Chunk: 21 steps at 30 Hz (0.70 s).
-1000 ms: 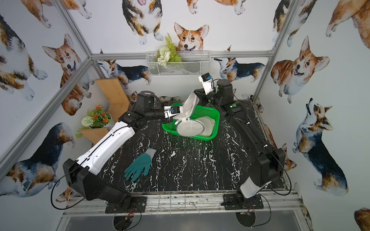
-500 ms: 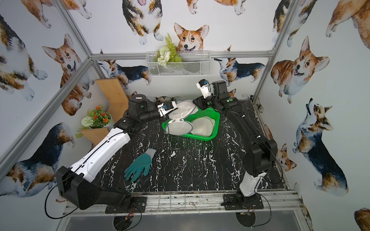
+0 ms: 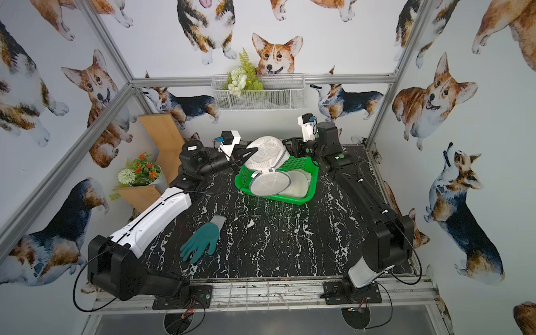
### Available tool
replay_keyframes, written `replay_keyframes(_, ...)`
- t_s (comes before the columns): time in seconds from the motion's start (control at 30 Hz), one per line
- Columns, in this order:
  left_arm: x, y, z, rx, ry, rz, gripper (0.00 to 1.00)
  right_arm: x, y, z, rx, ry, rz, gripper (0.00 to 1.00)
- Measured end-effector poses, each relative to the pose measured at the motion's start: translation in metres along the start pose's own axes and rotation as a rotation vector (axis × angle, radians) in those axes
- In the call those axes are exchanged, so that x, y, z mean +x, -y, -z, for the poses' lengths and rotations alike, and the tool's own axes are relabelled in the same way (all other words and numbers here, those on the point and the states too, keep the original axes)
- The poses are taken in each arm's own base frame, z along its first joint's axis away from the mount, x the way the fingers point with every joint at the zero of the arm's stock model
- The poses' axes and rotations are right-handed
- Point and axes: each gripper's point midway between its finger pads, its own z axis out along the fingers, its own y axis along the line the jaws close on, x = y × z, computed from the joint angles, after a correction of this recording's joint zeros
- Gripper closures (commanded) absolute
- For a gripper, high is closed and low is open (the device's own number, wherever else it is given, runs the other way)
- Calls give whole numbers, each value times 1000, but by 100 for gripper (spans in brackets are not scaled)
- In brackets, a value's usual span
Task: Turn the laundry bag inside out
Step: Turn over the laundry bag.
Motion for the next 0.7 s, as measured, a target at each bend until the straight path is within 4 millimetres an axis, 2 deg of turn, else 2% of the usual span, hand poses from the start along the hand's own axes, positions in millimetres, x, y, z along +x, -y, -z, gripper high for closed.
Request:
replay_keyframes(0.13,-11,1,-2,13,48,65,100,-14,4,14,-32,70,-78,38)
replay_keyframes(0.33,-30,-5,-7,-34,91,31,100,-49,-14,43,-77,217,-110,29)
replay_keyframes(0.43,-30,-15,-11,-80,91,25,100,-61,-28,54,-83,276,-99,25)
replay_keyframes(0.57,-19,-29,-16,-139,72,50,100,-54,-51,53,-120,275,-79,22)
replay_keyframes(0.7,-19,-32,-19,-155,74,64,100,-47,-45,54,-65,297,-90,25)
